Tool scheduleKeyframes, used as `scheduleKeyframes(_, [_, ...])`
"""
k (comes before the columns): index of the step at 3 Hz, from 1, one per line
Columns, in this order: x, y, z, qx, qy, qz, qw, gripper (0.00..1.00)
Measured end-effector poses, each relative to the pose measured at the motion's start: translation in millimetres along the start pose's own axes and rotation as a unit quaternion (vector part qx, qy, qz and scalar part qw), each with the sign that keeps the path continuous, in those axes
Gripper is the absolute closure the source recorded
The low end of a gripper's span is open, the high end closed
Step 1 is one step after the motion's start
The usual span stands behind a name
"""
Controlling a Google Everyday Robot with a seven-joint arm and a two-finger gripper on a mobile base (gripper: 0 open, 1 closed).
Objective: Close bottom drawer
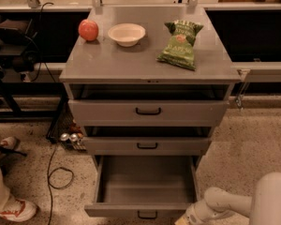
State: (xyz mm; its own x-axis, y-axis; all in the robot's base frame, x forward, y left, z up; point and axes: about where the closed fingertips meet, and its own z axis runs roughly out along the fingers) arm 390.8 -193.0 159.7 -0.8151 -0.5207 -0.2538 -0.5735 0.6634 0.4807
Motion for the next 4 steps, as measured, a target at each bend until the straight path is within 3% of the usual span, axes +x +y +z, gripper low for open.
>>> scheduleKeyframes(1, [-40.4,-13.8,-1.1,0.025,-0.052,-0.033,0.9978,1.00])
scheduleKeyframes(2, [-39.0,-12.3,-0.8,0.026,-0.054,-0.034,0.9976,1.00])
scheduleKeyframes(3, [-93.0,-29.1,-0.3,0.046,-0.112,-0.074,0.9899,1.00])
scheduleKeyframes(4, [-93.0,-29.1,-0.2,0.046,-0.112,-0.074,0.9899,1.00])
